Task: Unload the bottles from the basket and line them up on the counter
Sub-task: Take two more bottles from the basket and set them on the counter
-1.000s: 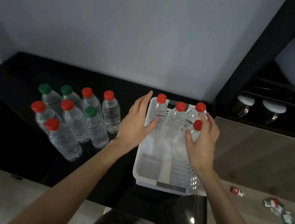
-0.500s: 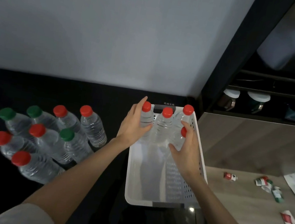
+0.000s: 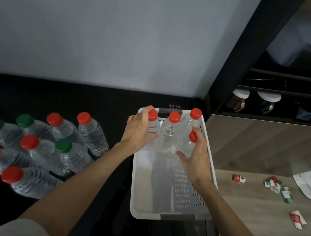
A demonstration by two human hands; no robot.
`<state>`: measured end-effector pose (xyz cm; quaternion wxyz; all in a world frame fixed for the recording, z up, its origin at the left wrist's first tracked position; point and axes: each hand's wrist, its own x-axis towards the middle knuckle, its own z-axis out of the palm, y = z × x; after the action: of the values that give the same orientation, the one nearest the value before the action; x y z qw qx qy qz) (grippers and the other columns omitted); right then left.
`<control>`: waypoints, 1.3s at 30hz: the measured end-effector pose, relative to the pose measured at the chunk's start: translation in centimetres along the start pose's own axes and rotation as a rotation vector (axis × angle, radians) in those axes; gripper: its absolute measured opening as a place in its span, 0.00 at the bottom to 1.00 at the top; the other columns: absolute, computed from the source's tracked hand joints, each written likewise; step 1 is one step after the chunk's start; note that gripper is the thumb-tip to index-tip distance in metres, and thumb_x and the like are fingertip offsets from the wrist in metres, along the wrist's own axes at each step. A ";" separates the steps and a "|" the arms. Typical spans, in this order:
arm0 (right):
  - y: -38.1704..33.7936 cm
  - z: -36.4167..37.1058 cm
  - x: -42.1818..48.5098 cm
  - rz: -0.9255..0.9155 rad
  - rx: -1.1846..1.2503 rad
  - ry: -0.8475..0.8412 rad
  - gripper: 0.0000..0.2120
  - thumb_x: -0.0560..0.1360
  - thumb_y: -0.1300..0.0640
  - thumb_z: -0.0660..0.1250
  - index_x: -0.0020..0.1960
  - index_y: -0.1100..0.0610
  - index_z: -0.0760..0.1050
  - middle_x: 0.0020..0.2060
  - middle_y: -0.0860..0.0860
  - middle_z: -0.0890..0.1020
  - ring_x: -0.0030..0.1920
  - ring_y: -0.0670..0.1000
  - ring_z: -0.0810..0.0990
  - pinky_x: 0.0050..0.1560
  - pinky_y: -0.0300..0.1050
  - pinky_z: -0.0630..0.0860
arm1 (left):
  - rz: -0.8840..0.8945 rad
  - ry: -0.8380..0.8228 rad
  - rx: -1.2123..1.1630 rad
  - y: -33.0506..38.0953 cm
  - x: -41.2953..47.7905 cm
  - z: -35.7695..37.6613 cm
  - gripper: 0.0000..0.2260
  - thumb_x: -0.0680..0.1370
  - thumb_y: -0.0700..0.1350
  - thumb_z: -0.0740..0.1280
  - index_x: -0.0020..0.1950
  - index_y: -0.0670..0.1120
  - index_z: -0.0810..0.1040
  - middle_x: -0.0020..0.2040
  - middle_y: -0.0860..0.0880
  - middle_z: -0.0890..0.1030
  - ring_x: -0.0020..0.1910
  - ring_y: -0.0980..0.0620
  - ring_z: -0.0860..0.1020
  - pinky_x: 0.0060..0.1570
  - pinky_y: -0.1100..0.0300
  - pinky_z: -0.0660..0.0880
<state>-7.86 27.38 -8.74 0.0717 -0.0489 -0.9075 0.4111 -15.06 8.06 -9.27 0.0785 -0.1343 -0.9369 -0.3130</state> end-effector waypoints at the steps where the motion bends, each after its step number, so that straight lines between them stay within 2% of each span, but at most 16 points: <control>1: 0.0 0.0 -0.1 -0.011 -0.006 0.005 0.41 0.69 0.61 0.76 0.73 0.47 0.57 0.67 0.50 0.69 0.60 0.40 0.67 0.64 0.40 0.68 | 0.000 0.004 0.001 0.0 -0.1 0.1 0.38 0.68 0.48 0.77 0.69 0.50 0.55 0.60 0.45 0.76 0.58 0.46 0.77 0.64 0.50 0.67; 5: 0.0 -0.1 -0.5 -0.046 -0.029 0.027 0.42 0.69 0.62 0.76 0.73 0.45 0.56 0.66 0.50 0.70 0.60 0.40 0.68 0.61 0.39 0.70 | -0.011 0.029 0.043 0.5 -0.5 -0.1 0.36 0.69 0.47 0.75 0.69 0.46 0.57 0.59 0.45 0.76 0.57 0.46 0.77 0.66 0.54 0.59; 8: -0.4 -0.6 -1.0 -0.079 -0.027 0.029 0.43 0.69 0.62 0.76 0.73 0.43 0.55 0.64 0.50 0.71 0.58 0.41 0.71 0.60 0.42 0.75 | 0.006 0.047 0.076 0.9 -1.0 -0.4 0.34 0.70 0.47 0.74 0.66 0.51 0.53 0.57 0.46 0.77 0.57 0.47 0.77 0.66 0.55 0.53; 11: -1.3 -1.7 -1.6 -0.116 0.009 0.040 0.42 0.69 0.61 0.75 0.73 0.43 0.54 0.65 0.49 0.71 0.59 0.41 0.71 0.57 0.40 0.74 | 0.008 0.061 0.051 1.6 -1.5 -0.7 0.32 0.71 0.46 0.73 0.63 0.55 0.53 0.56 0.46 0.77 0.55 0.47 0.78 0.65 0.59 0.51; 13: -2.0 -2.7 -1.8 -0.143 0.021 0.044 0.43 0.69 0.60 0.75 0.72 0.41 0.51 0.67 0.49 0.70 0.59 0.41 0.70 0.55 0.40 0.73 | 0.005 0.071 0.048 2.0 -1.8 -0.7 0.31 0.71 0.45 0.73 0.63 0.53 0.54 0.55 0.45 0.77 0.55 0.46 0.78 0.66 0.58 0.52; 15: -2.6 -3.6 -2.0 -0.188 0.014 0.041 0.45 0.69 0.59 0.75 0.72 0.39 0.48 0.68 0.49 0.70 0.61 0.42 0.71 0.56 0.41 0.73 | 0.007 0.084 0.060 2.4 -2.1 -0.8 0.30 0.71 0.44 0.73 0.65 0.47 0.58 0.54 0.45 0.77 0.56 0.46 0.77 0.67 0.55 0.54; 18: -3.6 -5.0 -2.4 -0.253 0.013 0.034 0.47 0.68 0.59 0.76 0.74 0.41 0.48 0.66 0.48 0.70 0.61 0.44 0.73 0.56 0.41 0.75 | 0.034 0.128 0.059 3.5 -2.4 -1.7 0.28 0.72 0.43 0.73 0.66 0.44 0.61 0.50 0.48 0.75 0.54 0.46 0.77 0.65 0.57 0.55; 20: -4.4 -5.9 -2.9 -0.299 0.014 0.047 0.47 0.68 0.60 0.75 0.74 0.41 0.49 0.65 0.46 0.71 0.60 0.43 0.74 0.54 0.39 0.75 | 0.041 0.142 0.012 4.4 -2.4 -3.0 0.28 0.72 0.42 0.73 0.65 0.46 0.59 0.50 0.49 0.73 0.53 0.46 0.76 0.61 0.58 0.63; 22: -5.4 -6.9 -3.4 -0.322 0.039 0.063 0.46 0.69 0.59 0.75 0.74 0.39 0.48 0.65 0.47 0.72 0.60 0.44 0.74 0.55 0.39 0.74 | 0.027 0.142 -0.024 5.4 -2.6 -4.6 0.29 0.73 0.44 0.72 0.64 0.51 0.56 0.53 0.47 0.73 0.55 0.46 0.74 0.51 0.56 0.73; 24: -6.5 -7.9 -4.0 -0.345 0.062 0.083 0.45 0.69 0.57 0.75 0.74 0.39 0.48 0.65 0.48 0.73 0.59 0.47 0.76 0.54 0.43 0.75 | 0.032 0.170 -0.016 6.6 -2.9 -6.4 0.29 0.74 0.45 0.71 0.62 0.55 0.53 0.56 0.44 0.73 0.56 0.46 0.74 0.49 0.51 0.77; 27: -8.7 -9.1 -4.8 -0.412 0.077 0.092 0.44 0.69 0.52 0.74 0.73 0.38 0.48 0.61 0.47 0.76 0.55 0.51 0.80 0.53 0.52 0.78 | 0.054 0.245 -0.012 8.6 -4.0 -9.1 0.29 0.74 0.46 0.71 0.63 0.56 0.53 0.57 0.44 0.73 0.56 0.46 0.75 0.48 0.47 0.78; 29: -10.3 -9.7 -5.2 -0.444 0.099 0.098 0.44 0.69 0.50 0.74 0.72 0.37 0.47 0.60 0.46 0.78 0.53 0.51 0.81 0.52 0.52 0.79 | 0.065 0.318 -0.016 9.9 -4.9 -11.2 0.29 0.74 0.48 0.72 0.63 0.55 0.54 0.56 0.45 0.74 0.52 0.46 0.75 0.46 0.46 0.78; 33: -13.9 -10.1 -6.0 -0.531 0.162 0.090 0.43 0.67 0.51 0.77 0.69 0.39 0.49 0.57 0.46 0.79 0.47 0.50 0.83 0.47 0.55 0.80 | 0.098 0.458 -0.013 12.0 -7.0 -16.4 0.29 0.73 0.49 0.73 0.63 0.55 0.55 0.53 0.49 0.75 0.47 0.50 0.77 0.44 0.51 0.78; 36: -16.8 -9.7 -6.9 -0.581 0.210 0.024 0.43 0.66 0.51 0.78 0.68 0.40 0.52 0.54 0.43 0.80 0.44 0.48 0.83 0.46 0.54 0.81 | 0.072 0.526 -0.064 12.8 -9.2 -20.2 0.31 0.70 0.48 0.75 0.64 0.51 0.57 0.51 0.50 0.76 0.45 0.49 0.80 0.45 0.50 0.79; 39: -19.6 -8.5 -7.8 -0.638 0.223 -0.070 0.43 0.65 0.51 0.78 0.68 0.40 0.53 0.48 0.44 0.81 0.40 0.50 0.83 0.44 0.57 0.80 | -0.004 0.565 -0.067 12.5 -12.0 -23.3 0.30 0.69 0.47 0.75 0.63 0.50 0.61 0.47 0.51 0.77 0.41 0.50 0.81 0.43 0.49 0.79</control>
<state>0.68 19.62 10.91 0.1702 0.2598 -0.8285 0.4660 1.56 1.13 13.46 0.3313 -0.0427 -0.8673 -0.3690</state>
